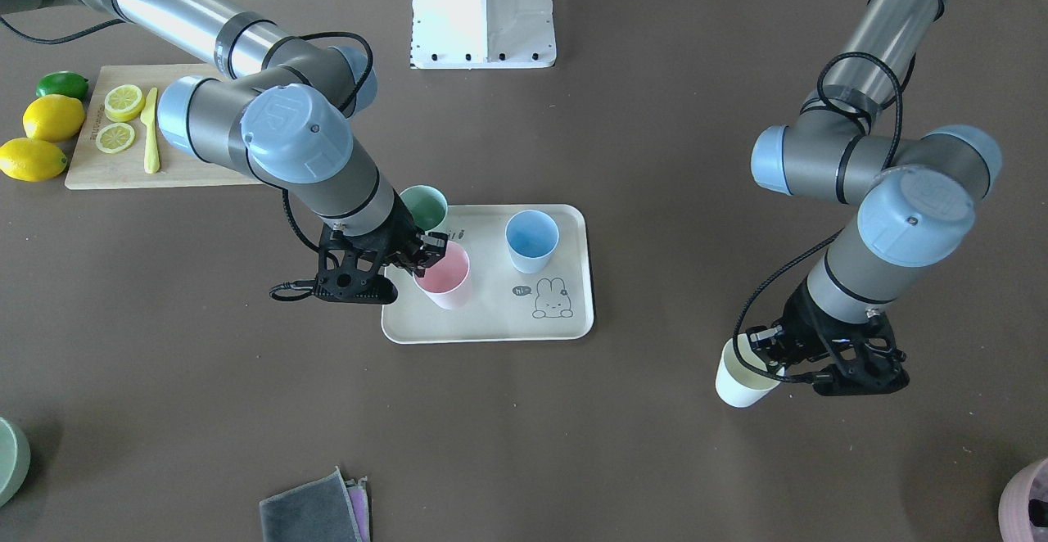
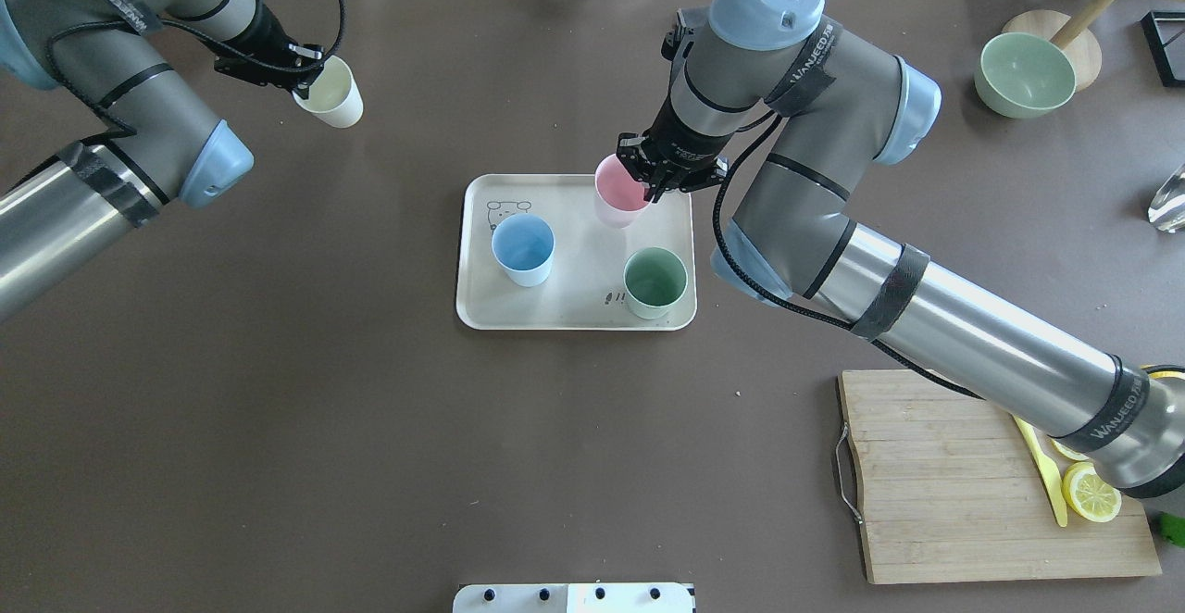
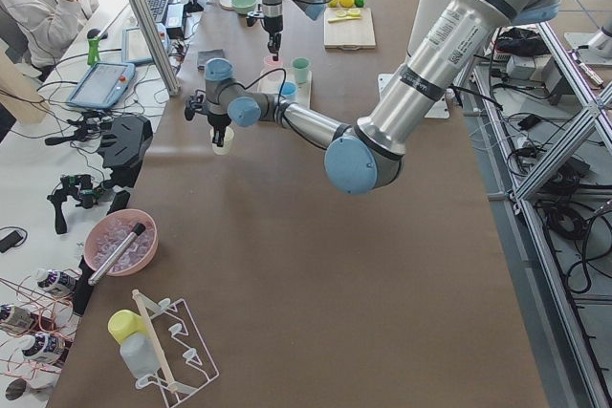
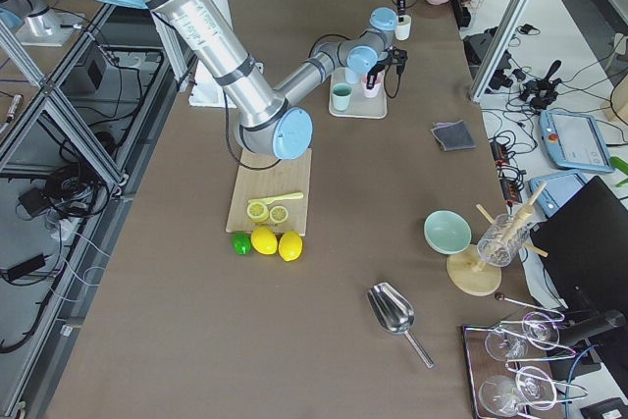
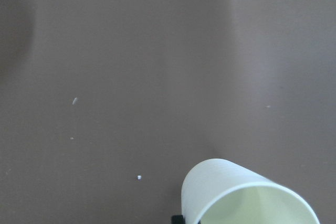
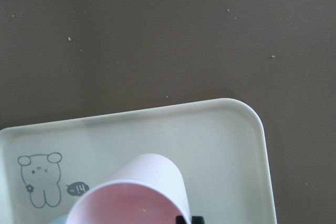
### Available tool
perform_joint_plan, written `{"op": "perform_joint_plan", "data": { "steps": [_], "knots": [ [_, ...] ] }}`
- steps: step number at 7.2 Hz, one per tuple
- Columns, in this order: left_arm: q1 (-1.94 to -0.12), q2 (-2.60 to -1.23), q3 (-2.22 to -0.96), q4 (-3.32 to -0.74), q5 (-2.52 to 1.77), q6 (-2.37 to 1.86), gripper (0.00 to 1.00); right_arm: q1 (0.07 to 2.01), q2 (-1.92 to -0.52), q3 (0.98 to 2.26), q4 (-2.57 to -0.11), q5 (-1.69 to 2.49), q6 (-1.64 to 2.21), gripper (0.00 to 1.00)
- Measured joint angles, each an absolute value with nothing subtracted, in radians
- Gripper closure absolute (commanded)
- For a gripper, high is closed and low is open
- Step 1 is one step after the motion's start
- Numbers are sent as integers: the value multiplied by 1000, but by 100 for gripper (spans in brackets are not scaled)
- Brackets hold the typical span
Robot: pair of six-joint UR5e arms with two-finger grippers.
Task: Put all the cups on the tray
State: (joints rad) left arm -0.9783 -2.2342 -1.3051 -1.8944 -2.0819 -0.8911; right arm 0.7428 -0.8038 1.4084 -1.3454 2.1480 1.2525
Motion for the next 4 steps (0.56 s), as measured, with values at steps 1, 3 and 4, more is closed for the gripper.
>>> {"op": "perform_joint_plan", "data": {
  "steps": [1,3,4],
  "knots": [
    [-934,-2266,-1346,-1868,-2087,-974,100,739,-804,1404,-1346,2127,1252,0],
    [-825,-2345,-1385,-1813,-2052,-1116,100,744,-809,1412,-1348,2102,1242,0],
    [-778,-2381,-1392,-1769,-2029,-1144,100,771,-819,1439,-1354,2121,1235,0]
  ]
}}
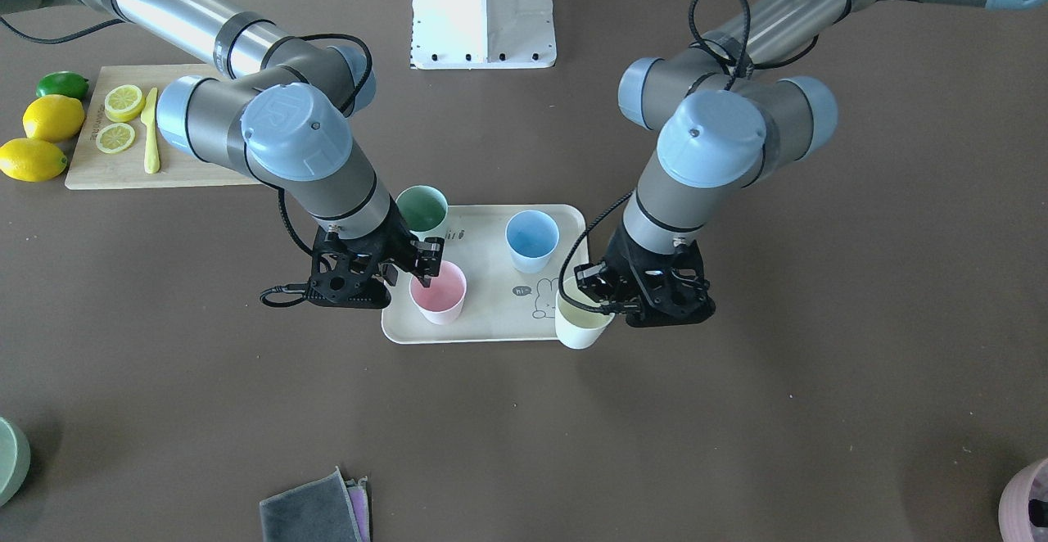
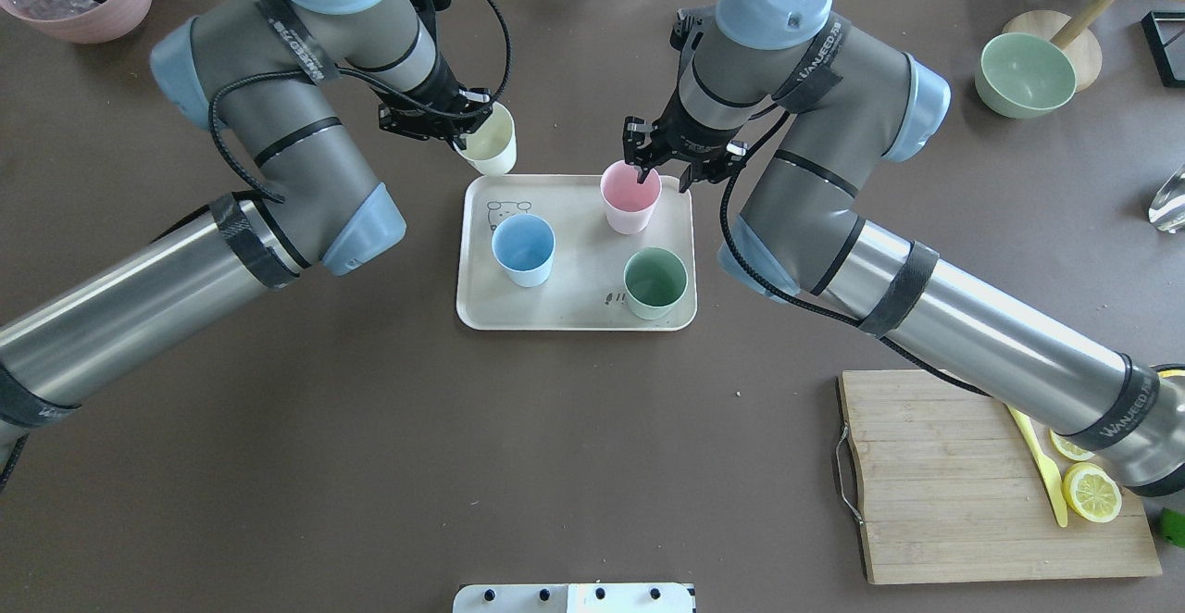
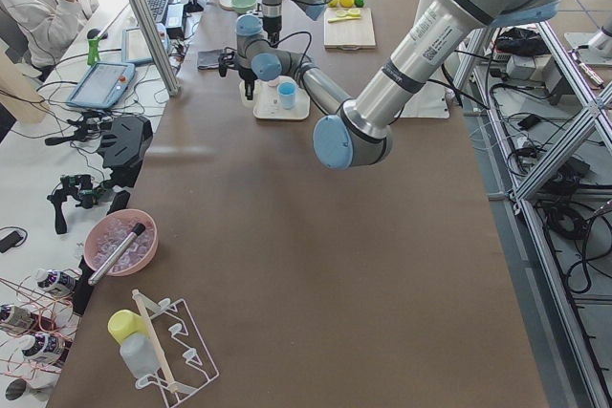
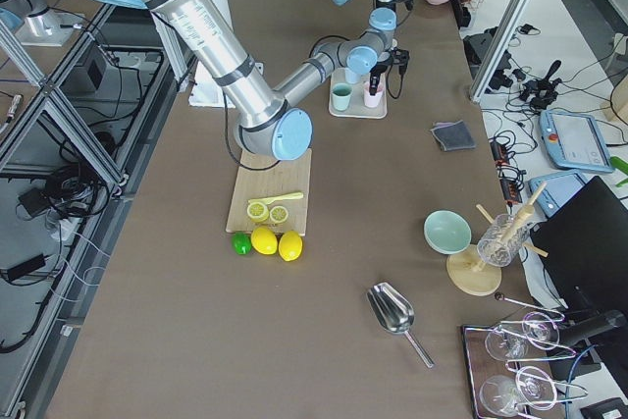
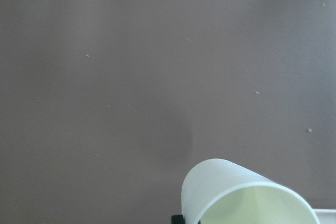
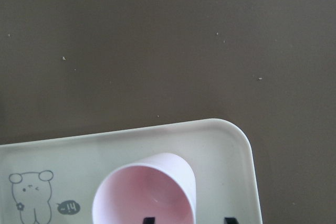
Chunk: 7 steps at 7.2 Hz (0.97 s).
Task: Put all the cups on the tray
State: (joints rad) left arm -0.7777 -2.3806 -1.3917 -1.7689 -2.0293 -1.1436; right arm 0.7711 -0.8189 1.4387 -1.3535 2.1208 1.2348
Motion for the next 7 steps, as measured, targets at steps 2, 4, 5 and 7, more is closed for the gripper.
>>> {"op": "perform_joint_plan", "data": {
  "steps": [2,4,5,7],
  "knots": [
    [-697,-2398,-1393,-1737,-1981,-1157,2,873,-883,1516,-1362,2223,1182,0],
    [-708,-2389,-1400,-1732,-1987,-1136,2,940,-939,1555,-1364,2278,1129,0],
    [-767,-2356,-1431,-1726,-2037,-1081,2,966,-960,1563,-1364,2287,1104,0],
    [-905,-2177,-1569,-1718,-2129,-886,2,1015,-1049,1614,-1372,2292,1010,0]
  ]
}}
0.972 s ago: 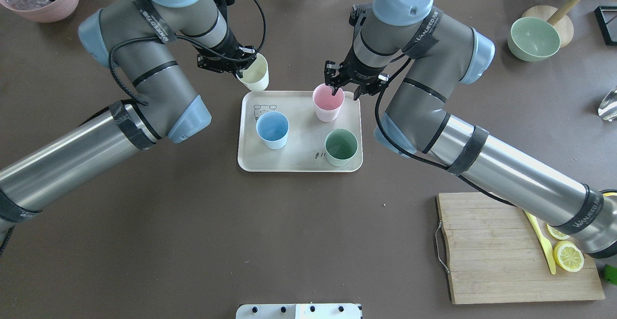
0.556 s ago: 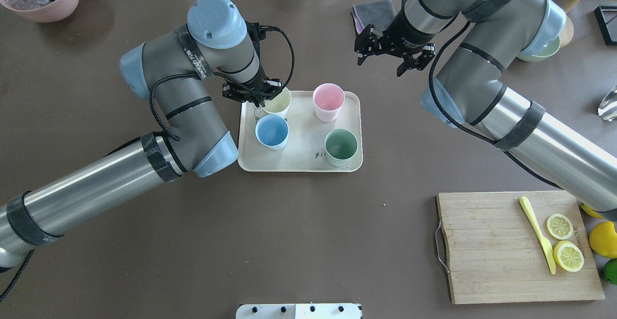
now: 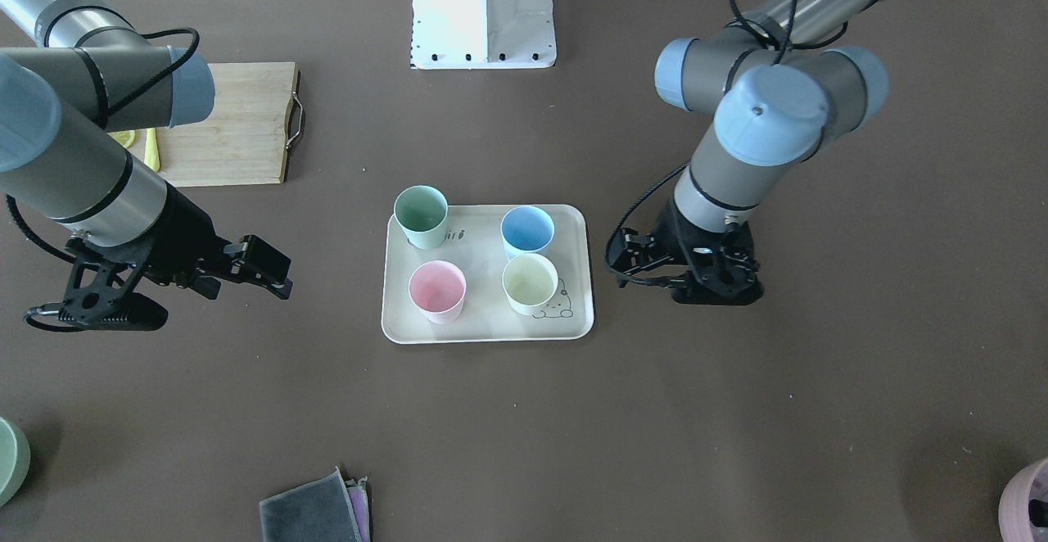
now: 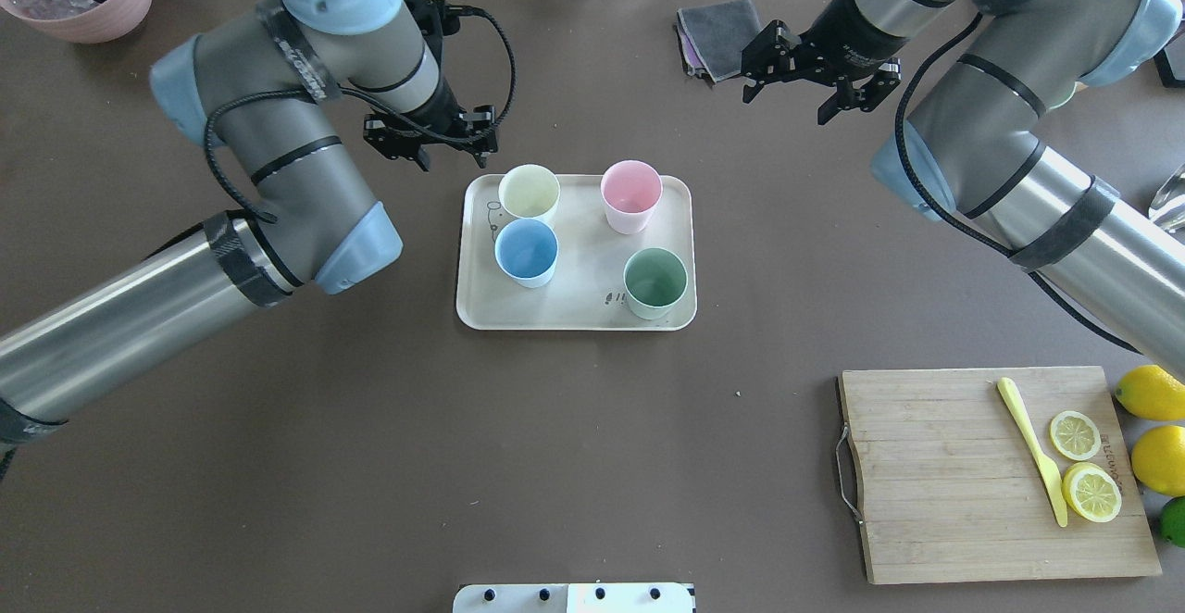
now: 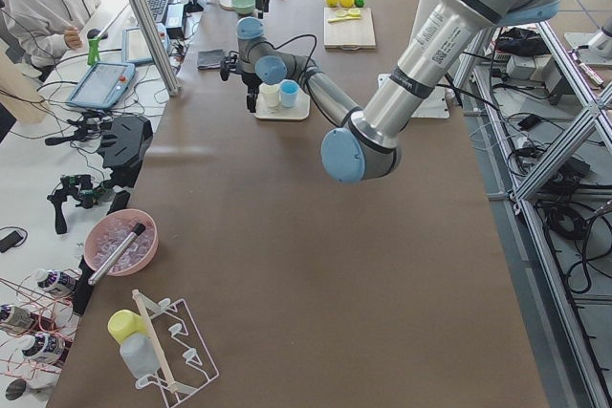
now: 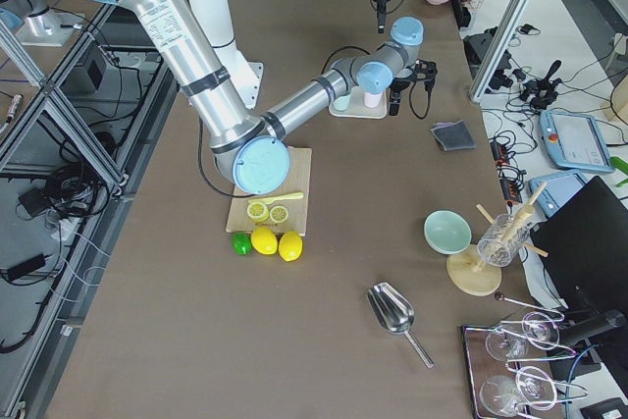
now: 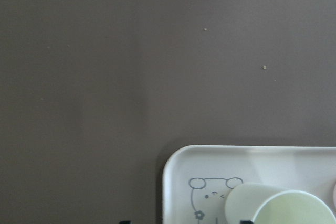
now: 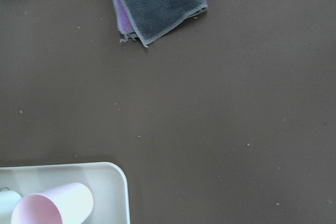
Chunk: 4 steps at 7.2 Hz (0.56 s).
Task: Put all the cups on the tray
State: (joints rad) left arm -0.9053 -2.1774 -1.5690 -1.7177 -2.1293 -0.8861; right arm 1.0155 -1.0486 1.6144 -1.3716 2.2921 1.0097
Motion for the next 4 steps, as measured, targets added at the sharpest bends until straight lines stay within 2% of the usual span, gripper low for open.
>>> {"op": "perform_joint_plan", "data": {
  "steps": [2,4],
  "knots": [
    [-1038,-1950,-1680,-1718,-2156,-607,2,1075,-1189,1695,-1408,2292,822,0],
    [-1218,-1770,-1719,-1717,-2231,-301,2,1145,-1333,1752,-1419,2292,644,0]
  ]
}}
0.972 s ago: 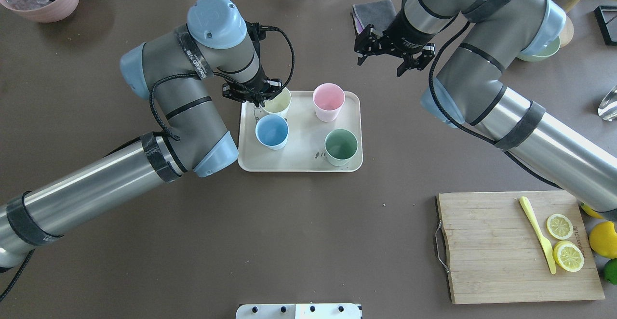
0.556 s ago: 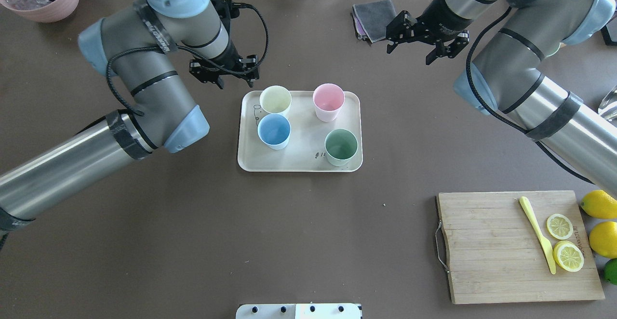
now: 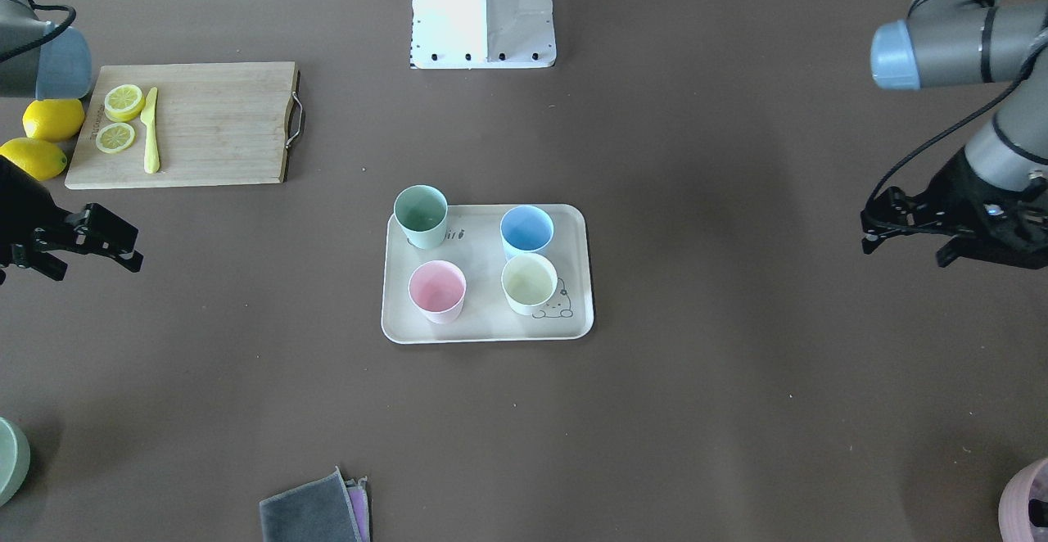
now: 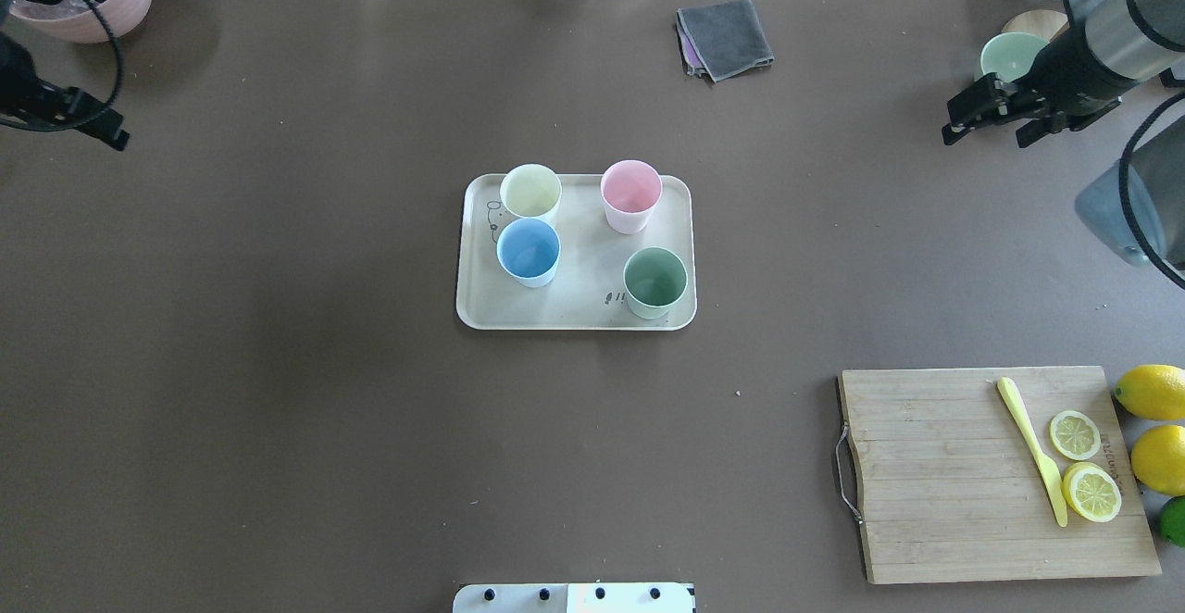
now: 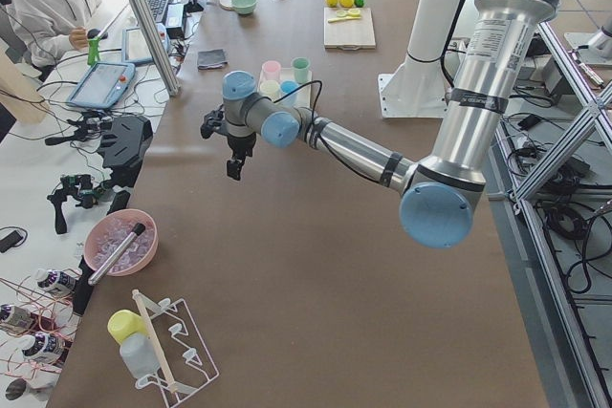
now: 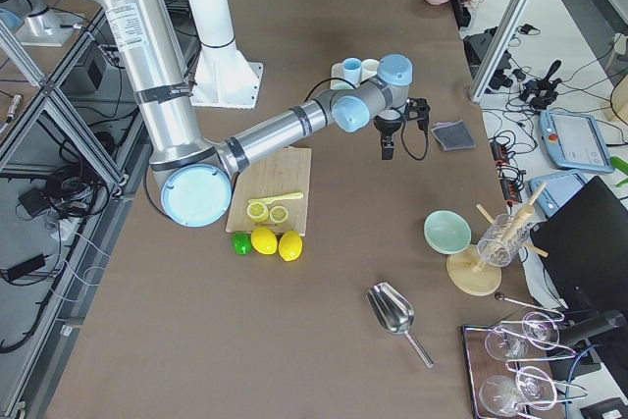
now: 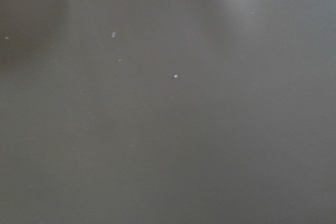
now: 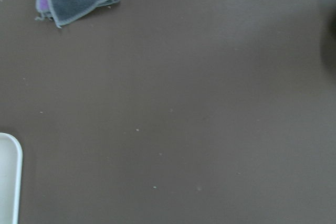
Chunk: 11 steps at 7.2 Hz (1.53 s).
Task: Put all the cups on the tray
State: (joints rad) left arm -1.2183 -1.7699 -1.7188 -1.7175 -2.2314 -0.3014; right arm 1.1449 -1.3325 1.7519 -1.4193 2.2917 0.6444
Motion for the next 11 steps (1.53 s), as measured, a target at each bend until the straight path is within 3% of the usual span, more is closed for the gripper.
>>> {"op": "perform_joint_plan", "data": {
  "steps": [2,5,11],
  "knots": [
    [-1362,-1642,-1722,-1717,-2279,-69,2,1202,-1460,1798,-1420,2290,512,0],
    [-1429,-1515,-1739,-1726,-2277,16,2,1257,-1585,1836,-1419,2282,365,0],
    [-1448,-1455,-1745,-1756,-2317,12,2,1310,-1637,1808,-1421,2291,238,0]
  ]
}}
